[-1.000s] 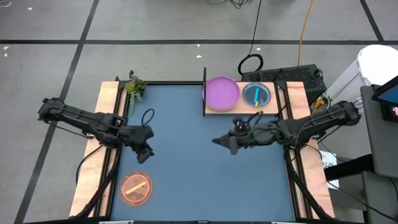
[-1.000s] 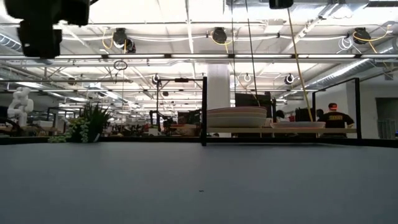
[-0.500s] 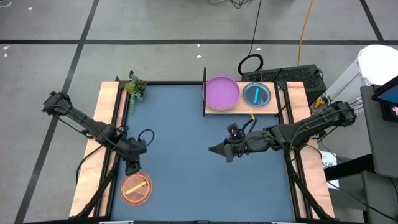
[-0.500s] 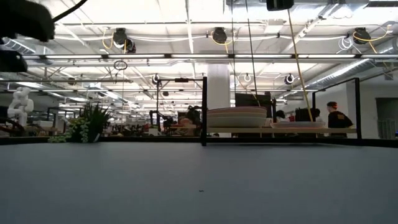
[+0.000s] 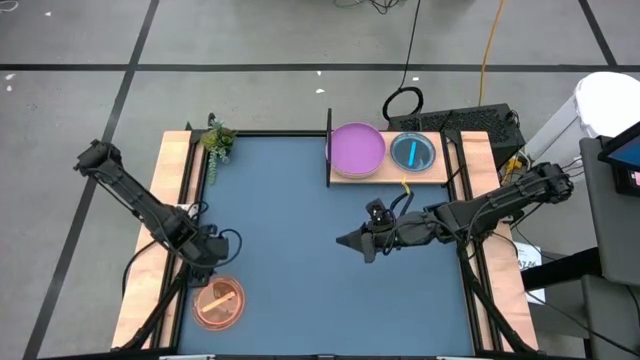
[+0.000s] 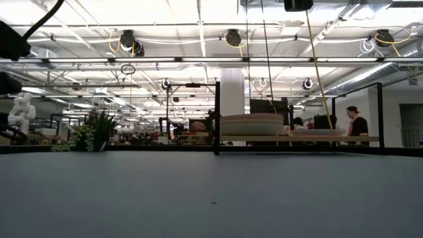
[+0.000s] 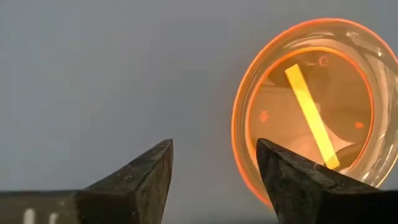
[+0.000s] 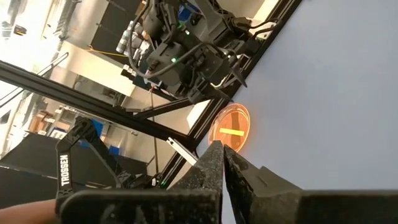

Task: Place and stack plates onto a shelf
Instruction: Stack the light orange plate on top of the blue plate on the shelf

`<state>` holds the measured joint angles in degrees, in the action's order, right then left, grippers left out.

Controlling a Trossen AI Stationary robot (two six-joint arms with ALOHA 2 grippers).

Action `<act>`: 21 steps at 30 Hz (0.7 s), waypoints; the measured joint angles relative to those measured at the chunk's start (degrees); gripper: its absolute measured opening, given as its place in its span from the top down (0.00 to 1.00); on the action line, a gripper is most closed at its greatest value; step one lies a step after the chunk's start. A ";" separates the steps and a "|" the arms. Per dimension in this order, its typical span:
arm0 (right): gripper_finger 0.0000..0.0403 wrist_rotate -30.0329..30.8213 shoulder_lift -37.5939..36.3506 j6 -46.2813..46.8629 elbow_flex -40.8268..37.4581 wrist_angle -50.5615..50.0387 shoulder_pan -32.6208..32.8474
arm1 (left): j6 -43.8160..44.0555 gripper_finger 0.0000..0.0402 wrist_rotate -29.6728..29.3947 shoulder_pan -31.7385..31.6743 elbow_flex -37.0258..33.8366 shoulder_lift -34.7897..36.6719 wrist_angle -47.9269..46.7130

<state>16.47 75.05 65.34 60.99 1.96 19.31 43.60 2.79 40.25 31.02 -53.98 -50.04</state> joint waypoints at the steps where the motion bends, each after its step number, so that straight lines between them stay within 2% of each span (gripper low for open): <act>1: 1.00 0.00 0.00 -0.01 0.00 0.00 0.03 | -0.05 0.43 -0.05 0.36 -0.64 0.00 1.46; 6: 1.00 0.05 -0.02 0.00 0.00 0.00 0.77 | 3.43 0.44 0.11 2.08 -4.50 0.00 8.54; 11: 1.00 0.26 -0.02 0.00 0.00 0.02 1.84 | 9.81 0.44 0.61 3.40 -6.93 -0.02 9.94; 21: 1.00 1.51 -0.02 0.00 0.00 0.20 2.19 | 15.43 0.45 3.72 6.83 -9.28 -0.02 14.31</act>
<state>17.98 75.02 65.34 60.99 2.15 21.50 59.04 6.51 47.08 21.74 -54.00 -35.73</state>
